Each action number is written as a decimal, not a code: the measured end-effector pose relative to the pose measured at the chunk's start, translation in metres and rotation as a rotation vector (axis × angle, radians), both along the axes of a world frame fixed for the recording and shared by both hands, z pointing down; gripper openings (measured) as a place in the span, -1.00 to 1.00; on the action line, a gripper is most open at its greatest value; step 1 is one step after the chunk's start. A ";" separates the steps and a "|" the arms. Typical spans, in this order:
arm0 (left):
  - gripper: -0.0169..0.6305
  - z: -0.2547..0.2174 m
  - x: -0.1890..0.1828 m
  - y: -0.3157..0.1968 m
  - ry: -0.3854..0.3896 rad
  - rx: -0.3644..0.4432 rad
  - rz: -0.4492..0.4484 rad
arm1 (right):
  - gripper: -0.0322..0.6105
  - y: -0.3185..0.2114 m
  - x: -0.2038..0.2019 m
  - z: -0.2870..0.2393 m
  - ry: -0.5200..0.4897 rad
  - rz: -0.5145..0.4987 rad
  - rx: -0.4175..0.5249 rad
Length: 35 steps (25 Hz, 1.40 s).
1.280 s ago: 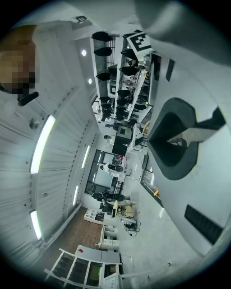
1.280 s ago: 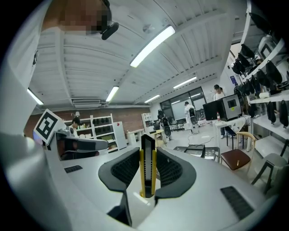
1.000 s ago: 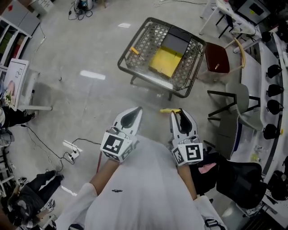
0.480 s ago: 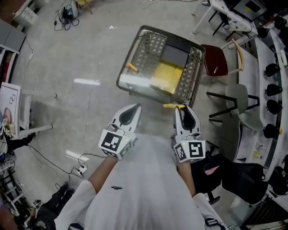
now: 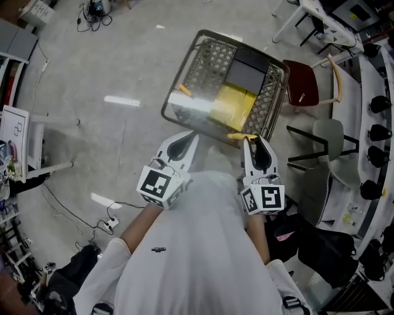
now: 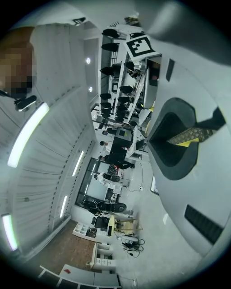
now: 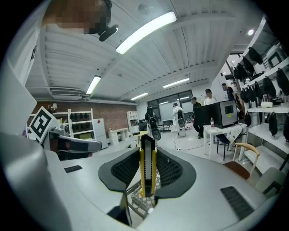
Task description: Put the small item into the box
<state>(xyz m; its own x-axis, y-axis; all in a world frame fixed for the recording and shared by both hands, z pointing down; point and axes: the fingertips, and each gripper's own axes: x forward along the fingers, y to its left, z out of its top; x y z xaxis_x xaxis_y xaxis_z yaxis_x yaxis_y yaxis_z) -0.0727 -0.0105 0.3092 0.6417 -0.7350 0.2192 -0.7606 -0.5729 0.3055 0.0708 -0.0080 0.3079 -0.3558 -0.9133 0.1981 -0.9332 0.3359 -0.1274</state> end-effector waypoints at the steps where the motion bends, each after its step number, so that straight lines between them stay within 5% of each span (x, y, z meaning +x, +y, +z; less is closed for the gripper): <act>1: -0.94 0.000 0.004 -0.004 -0.002 0.001 -0.003 | -0.57 -0.005 0.002 0.001 0.003 -0.008 -0.003; 20: -0.94 0.020 0.041 -0.050 -0.043 -0.033 -0.034 | -0.57 -0.062 0.027 0.032 0.020 -0.093 -0.047; 35: -0.94 0.078 0.069 -0.091 -0.101 -0.135 -0.017 | -0.57 -0.128 0.038 0.108 0.151 -0.159 -0.100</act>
<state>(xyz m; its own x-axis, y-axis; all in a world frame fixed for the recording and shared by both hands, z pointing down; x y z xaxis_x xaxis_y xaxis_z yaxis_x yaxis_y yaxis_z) -0.0035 -0.1018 0.3877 0.5990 -0.7049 0.3799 -0.8006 -0.5186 0.3001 0.1088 -0.1364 0.4156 -0.4526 -0.8215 0.3467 -0.8808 0.4725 -0.0302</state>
